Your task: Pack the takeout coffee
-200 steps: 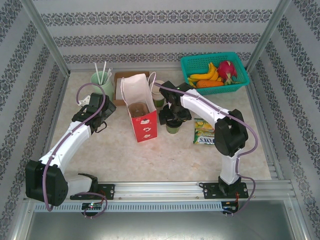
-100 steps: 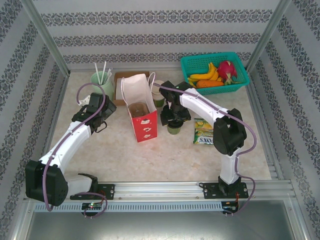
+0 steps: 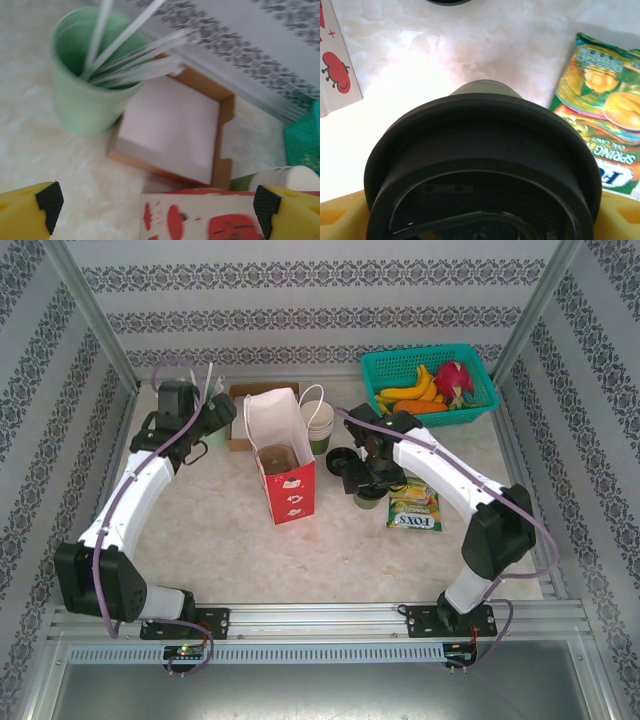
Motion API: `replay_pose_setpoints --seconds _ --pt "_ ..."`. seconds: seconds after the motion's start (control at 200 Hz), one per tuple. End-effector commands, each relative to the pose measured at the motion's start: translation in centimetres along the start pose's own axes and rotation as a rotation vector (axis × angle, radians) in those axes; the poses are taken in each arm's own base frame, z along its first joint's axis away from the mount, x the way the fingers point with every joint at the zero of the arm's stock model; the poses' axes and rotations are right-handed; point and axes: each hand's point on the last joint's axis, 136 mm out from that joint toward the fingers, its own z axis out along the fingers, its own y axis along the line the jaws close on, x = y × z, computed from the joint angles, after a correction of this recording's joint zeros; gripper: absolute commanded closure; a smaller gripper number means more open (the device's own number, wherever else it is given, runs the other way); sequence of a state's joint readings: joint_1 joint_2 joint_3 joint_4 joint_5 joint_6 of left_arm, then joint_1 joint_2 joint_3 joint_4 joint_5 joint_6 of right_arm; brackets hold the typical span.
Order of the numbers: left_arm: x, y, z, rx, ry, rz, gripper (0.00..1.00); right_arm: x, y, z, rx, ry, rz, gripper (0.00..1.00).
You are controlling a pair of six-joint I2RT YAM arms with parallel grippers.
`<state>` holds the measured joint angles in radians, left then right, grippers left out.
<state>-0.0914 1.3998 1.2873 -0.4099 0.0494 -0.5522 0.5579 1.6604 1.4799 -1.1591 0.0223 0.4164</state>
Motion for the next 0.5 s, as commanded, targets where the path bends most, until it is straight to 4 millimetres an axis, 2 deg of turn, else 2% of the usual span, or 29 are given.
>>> replay_pose_setpoints --seconds 0.0,0.12,0.2,0.25,0.345,0.495 --pt "-2.2 -2.9 0.0 0.103 -0.017 0.224 0.0 0.5 -1.8 -1.1 0.042 -0.041 0.036 0.37" --pt "-3.6 -5.6 0.5 0.202 -0.014 0.37 0.0 0.9 -2.3 -2.1 0.038 -0.087 0.046 0.37" --pt "-3.6 -7.8 1.0 0.304 0.011 0.452 0.0 1.0 -2.4 -2.8 0.023 -0.116 0.043 0.38" --pt "-3.1 -9.2 1.1 0.389 0.047 0.496 0.01 1.1 -2.4 -3.2 0.014 -0.133 0.043 0.39" --pt "-2.0 -10.7 1.5 0.478 0.099 0.566 0.04 1.3 -2.5 -3.9 0.001 -0.156 0.038 0.39" --pt "-0.7 -11.8 1.9 0.526 0.172 0.711 0.11 1.9 -2.6 -4.9 -0.01 -0.159 0.025 0.39"
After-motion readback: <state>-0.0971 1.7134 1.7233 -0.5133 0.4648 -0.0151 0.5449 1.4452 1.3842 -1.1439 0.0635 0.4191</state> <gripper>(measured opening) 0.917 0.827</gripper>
